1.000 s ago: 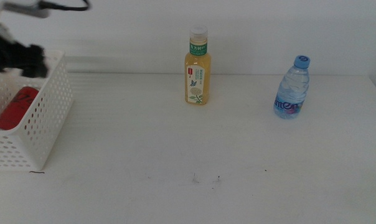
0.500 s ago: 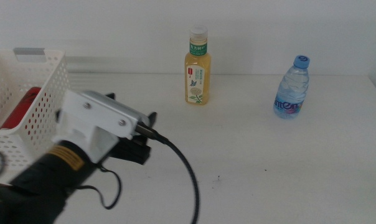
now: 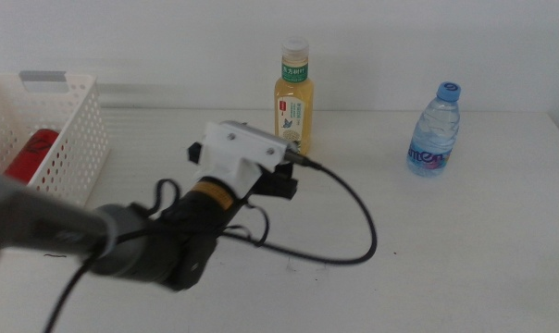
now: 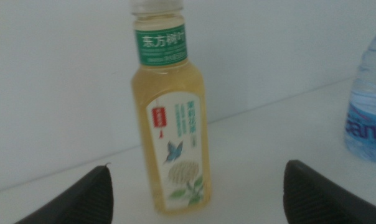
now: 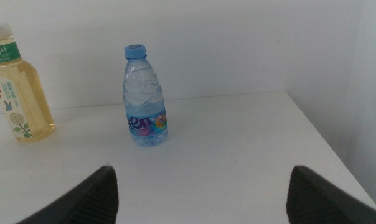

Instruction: Use arms to grab the bottles and put them into the dustbin to the left of the table.

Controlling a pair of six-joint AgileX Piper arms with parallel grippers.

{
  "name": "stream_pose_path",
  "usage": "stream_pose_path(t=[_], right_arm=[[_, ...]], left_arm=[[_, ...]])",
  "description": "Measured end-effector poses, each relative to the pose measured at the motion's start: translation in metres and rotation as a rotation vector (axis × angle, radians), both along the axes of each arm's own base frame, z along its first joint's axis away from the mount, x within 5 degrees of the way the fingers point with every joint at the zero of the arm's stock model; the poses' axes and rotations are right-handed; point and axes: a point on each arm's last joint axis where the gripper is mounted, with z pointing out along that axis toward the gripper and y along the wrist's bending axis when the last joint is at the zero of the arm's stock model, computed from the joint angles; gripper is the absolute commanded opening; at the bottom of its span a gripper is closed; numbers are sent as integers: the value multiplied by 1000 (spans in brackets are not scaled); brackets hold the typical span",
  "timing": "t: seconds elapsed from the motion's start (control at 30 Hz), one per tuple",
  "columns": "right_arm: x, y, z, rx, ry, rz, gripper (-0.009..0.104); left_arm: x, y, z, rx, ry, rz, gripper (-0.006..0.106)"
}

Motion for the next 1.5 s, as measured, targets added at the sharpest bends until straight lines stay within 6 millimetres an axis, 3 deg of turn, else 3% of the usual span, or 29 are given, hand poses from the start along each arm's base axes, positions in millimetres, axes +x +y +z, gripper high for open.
stream_pose_path(t=[0.2,0.47,0.97,1.07,1.23,1.37,1.5], right_arm=[[0,0,0,0,0,0,89],[0,0,0,0,0,0,89],[0,0,0,0,0,0,89],[0,0,0,0,0,-1,89],[0,0,0,0,0,-1,89],[0,0,0,0,0,-1,89],[0,0,0,0,0,-1,89]], left_arm=[[43,-26,-14,-7,20,2,94],[89,-38,-29,-10,54,24,94],[142,-48,-53,-60,34,54,90],[146,-49,-55,-82,76,56,74],[144,-50,-51,-66,129,46,26],[119,-34,-16,-6,287,44,1],[72,-6,31,97,551,37,-2]])
